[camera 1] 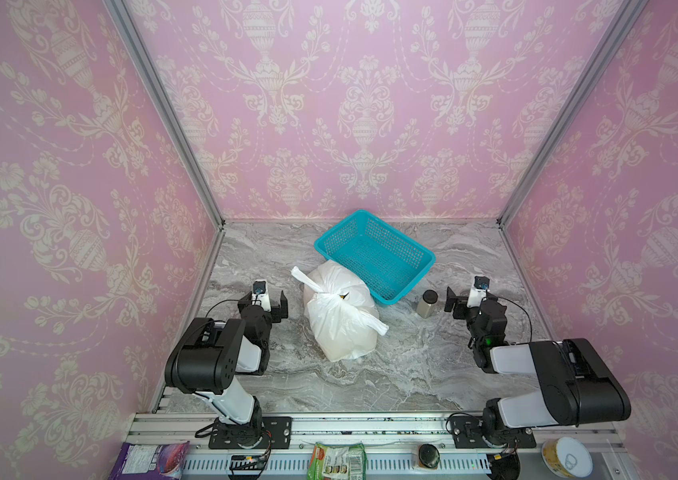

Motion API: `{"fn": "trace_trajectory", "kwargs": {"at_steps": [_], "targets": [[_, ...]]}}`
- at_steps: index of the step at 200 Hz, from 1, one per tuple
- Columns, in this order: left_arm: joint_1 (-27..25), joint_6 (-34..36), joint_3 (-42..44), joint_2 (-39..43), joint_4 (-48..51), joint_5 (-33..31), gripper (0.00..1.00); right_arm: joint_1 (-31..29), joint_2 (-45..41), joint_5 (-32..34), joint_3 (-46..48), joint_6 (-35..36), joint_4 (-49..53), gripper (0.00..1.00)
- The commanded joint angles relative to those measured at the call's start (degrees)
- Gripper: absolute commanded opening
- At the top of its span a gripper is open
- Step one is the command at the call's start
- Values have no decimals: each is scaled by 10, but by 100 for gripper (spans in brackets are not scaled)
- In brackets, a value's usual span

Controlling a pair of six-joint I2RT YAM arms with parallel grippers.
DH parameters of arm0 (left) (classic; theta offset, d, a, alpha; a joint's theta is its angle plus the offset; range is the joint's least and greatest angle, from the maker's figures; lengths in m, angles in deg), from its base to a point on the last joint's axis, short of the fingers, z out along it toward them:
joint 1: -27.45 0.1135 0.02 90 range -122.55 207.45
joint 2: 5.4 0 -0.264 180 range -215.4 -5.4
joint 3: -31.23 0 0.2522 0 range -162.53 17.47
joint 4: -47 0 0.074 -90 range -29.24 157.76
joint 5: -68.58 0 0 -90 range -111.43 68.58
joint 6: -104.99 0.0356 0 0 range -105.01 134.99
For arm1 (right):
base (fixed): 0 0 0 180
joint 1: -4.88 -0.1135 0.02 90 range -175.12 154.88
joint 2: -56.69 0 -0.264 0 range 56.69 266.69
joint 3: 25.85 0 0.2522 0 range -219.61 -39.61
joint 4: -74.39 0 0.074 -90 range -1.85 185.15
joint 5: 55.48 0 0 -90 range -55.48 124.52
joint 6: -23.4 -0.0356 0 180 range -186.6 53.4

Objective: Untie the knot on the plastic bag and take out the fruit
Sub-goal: 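Raise both grippers from rest and move them toward the white bag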

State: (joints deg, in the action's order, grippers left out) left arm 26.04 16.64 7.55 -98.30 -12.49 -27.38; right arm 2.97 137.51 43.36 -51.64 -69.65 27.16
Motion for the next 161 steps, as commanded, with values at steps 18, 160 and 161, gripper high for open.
{"fn": "trace_trajectory", "kwargs": {"at_steps": [18,160,161], "targets": [[-54,49,18,117,6,-101,99,-3,-72,73,19,-36,14,100],[4,-331,-208,565,833,25,99,20,-430,-267,-179,-277,580,100],[4,-335,-206,566,832,20,99,18,-430,-269,-179,-277,579,100]]}}
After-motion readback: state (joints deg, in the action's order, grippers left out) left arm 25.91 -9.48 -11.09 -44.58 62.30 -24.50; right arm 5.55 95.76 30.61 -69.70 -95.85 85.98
